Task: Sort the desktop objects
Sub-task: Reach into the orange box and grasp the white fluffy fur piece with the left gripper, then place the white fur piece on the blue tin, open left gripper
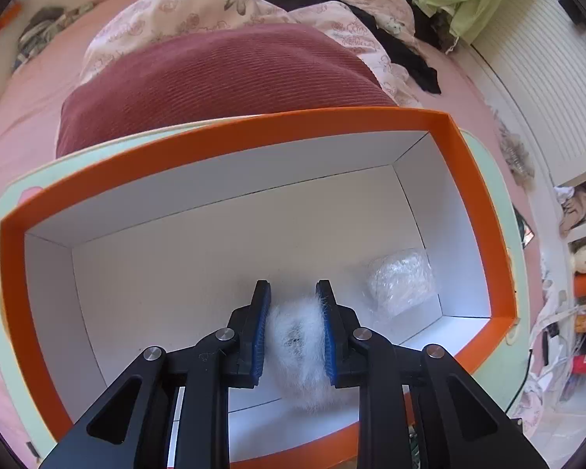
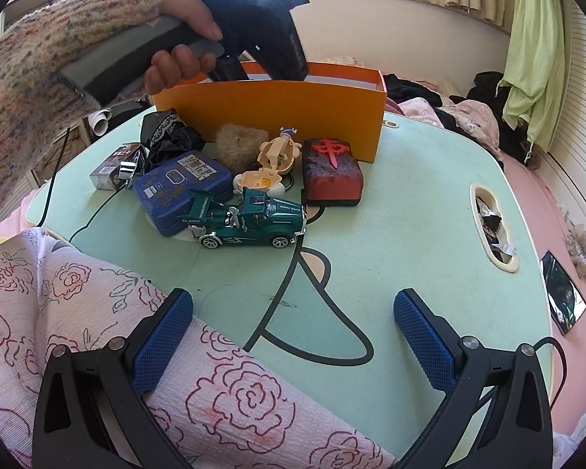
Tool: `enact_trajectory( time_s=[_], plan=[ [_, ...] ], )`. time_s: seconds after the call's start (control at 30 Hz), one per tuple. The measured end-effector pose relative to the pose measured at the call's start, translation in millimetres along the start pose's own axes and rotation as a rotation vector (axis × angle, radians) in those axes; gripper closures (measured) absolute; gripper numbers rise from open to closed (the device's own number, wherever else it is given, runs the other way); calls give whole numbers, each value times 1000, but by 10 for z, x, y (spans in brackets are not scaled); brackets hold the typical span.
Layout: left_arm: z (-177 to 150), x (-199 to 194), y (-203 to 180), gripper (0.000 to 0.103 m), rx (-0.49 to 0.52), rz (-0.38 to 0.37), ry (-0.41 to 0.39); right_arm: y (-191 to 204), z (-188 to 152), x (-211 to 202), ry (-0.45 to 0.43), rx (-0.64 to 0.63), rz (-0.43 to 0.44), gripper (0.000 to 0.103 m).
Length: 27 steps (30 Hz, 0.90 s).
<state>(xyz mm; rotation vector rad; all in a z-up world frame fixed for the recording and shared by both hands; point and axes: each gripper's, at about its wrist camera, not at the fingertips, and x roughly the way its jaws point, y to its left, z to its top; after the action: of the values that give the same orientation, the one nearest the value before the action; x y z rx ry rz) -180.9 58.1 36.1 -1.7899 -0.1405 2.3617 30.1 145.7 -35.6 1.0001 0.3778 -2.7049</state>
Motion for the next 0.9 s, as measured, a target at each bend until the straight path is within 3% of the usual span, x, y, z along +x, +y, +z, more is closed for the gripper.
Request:
enact_trajectory(
  time_s=[0.1,0.2,0.37,0.53,0.57,0.63,0.8,0.87,0.9],
  plan=[
    [-12,-99,138,81,-31,1,-35,1,1,1,0,0,1,1],
    [-33,-405,271,81,-64,-87,-101,1,1,2,0,0,1,1],
    [-338,-1011,185,81,25,-175,-207,2,3,4,0,0,1,1],
    [-793,-985,135,81,91,-179,-186,0,3,5,0,-1,2,0],
    [-837,-961,121,79,92,-174,-190,0,3,5,0,-1,2,0],
    [-910,-914,142,61,90,-153,-235,-1,1,5,0,-1,3,0],
    [-1137,-1055,281,56,48,-91,-413,-1,4,6,-1,-2,4,0],
    [-1307,-1107,280,49,62,-94,-434,-2,2,6,0,-2,4,0],
    [-1458,-1136,278,38,77,-83,-448,-2,1,6,0,-2,4,0]
  ],
)
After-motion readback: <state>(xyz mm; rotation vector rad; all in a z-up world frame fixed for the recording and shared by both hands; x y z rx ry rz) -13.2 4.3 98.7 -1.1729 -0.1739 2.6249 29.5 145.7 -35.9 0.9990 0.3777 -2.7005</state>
